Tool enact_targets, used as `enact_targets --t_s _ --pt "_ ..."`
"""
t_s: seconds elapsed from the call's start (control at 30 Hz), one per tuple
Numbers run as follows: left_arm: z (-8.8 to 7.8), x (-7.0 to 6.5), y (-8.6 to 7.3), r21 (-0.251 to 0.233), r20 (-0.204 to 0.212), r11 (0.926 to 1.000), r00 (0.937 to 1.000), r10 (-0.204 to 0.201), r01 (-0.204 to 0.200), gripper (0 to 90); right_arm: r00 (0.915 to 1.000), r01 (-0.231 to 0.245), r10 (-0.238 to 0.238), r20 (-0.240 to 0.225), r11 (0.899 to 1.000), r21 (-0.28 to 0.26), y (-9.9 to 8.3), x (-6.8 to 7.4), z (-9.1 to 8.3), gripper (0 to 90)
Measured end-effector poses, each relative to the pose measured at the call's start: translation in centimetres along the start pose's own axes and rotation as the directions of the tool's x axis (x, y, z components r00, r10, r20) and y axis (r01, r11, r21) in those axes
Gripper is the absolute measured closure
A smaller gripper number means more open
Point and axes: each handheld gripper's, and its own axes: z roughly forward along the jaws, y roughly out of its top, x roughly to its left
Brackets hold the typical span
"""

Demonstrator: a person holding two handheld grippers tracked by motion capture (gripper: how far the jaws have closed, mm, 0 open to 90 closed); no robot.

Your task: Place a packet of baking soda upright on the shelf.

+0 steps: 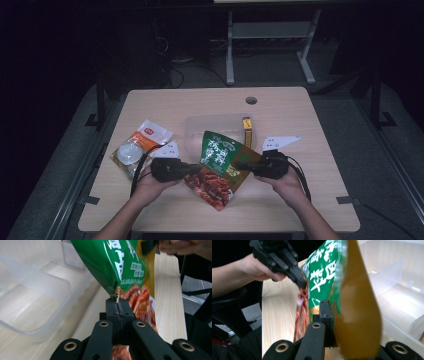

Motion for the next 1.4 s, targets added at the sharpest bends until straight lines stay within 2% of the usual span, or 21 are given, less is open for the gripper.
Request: enact_targets --t_s 0.13,0.2,0.27,0.3,0.33,0.4,0.5,0.6,0.67,0.73,0.83,0.93,1.0,1.23,1.3,1.4 --pt "0.0 0.1 0.0 0.001 -0.01 1.0 0.9999 -0.005 0.005 88.9 0.9995 0.033 -0.033 -0.002 0.999 -0.007 0.9 0.1 -0.1 90.0" --pt "-0.2 0.2 0.0 -0.002 -0.021 1.0 0.9998 0.0 0.0 85.7 0.9987 0.051 -0.051 -0.005 0.999 -0.009 1.2 0.3 -0.1 90.0" --pt "-0.4 0.2 -0.1 0.014 -0.073 0.9998 0.9972 0.016 -0.015 80.2 0.9981 0.061 -0.061 -0.01 0.998 -0.014 1.4 0.4 -0.3 90.0" --pt "-0.5 0.3 -0.1 0.02 -0.086 0.9996 0.996 0.023 -0.021 78.7 0.9976 0.069 -0.069 -0.009 0.998 -0.012 1.6 0.5 -0.4 90.0" --pt "-0.8 0.5 -0.2 0.014 -0.074 0.9997 0.997 0.021 -0.02 78.0 0.997 0.076 -0.076 -0.012 0.997 -0.011 1.8 0.6 -0.6 90.0" --pt "-1.1 0.3 -0.3 0.017 -0.095 0.9995 0.9951 0.028 -0.026 70.1 0.9957 0.091 -0.091 -0.013 0.996 -0.016 2.1 0.8 -1.1 90.0" --pt "-1.4 0.0 -0.7 0.037 -0.105 0.9986 0.9936 0.042 -0.038 62.1 0.9925 0.122 -0.122 -0.002 0.992 -0.005 2.7 1.2 -1.6 90.0" --pt "-1.3 -0.2 -1.1 0.059 -0.103 0.9972 0.9933 0.052 -0.046 54.0 0.9886 0.151 -0.151 0.003 0.989 0.002 3.3 1.4 -2.0 90.0" --pt "-1.2 -0.3 -1.4 0.065 -0.094 0.9972 0.9946 0.043 -0.037 50.1 0.9865 0.163 -0.163 0.007 0.987 0.007 3.6 1.6 -2.2 90.0" --pt "-1.1 -0.2 -1.7 0.085 -0.084 0.9959 0.9956 0.041 -0.033 44.5 0.9869 0.161 -0.161 0.007 0.987 0.004 4.0 1.6 -2.4 90.0" --pt "-1.0 -0.2 -2.1 0.104 -0.072 0.9942 0.9968 0.036 -0.028 41.2 0.9867 0.162 -0.162 0.015 0.987 -0.002 4.4 1.6 -2.7 90.0" --pt "-0.9 -0.3 -2.7 0.134 -0.08 0.9905 0.9959 0.042 -0.031 35.2 0.9858 0.167 -0.167 0.02 0.986 -0.007 5.0 1.5 -3.1 90.0" --pt "-0.8 -0.3 -3.0 0.153 -0.085 0.988 0.9957 0.035 -0.022 28.0 0.9869 0.161 -0.16 0.018 0.987 -0.01 5.6 1.5 -3.4 90.0" --pt "-1.0 -0.5 -4.7 0.193 -0.103 0.9811 0.9947 -0.001 0.021 21.1 0.9846 0.172 -0.171 0.038 0.984 -0.041 7.5 1.4 -4.5 90.0" --pt "-0.9 -0.5 -4.8 0.203 -0.108 0.979 0.9942 0.004 0.018 19.8 0.984 0.173 -0.169 0.056 0.983 -0.059 8.3 1.3 -4.9 90.0" --pt "-0.7 -0.5 -4.7 0.192 -0.11 0.9811 0.9939 -0.003 0.024 18.6 0.9826 0.173 -0.167 0.083 0.982 -0.079 9.2 1.0 -5.3 90.0"
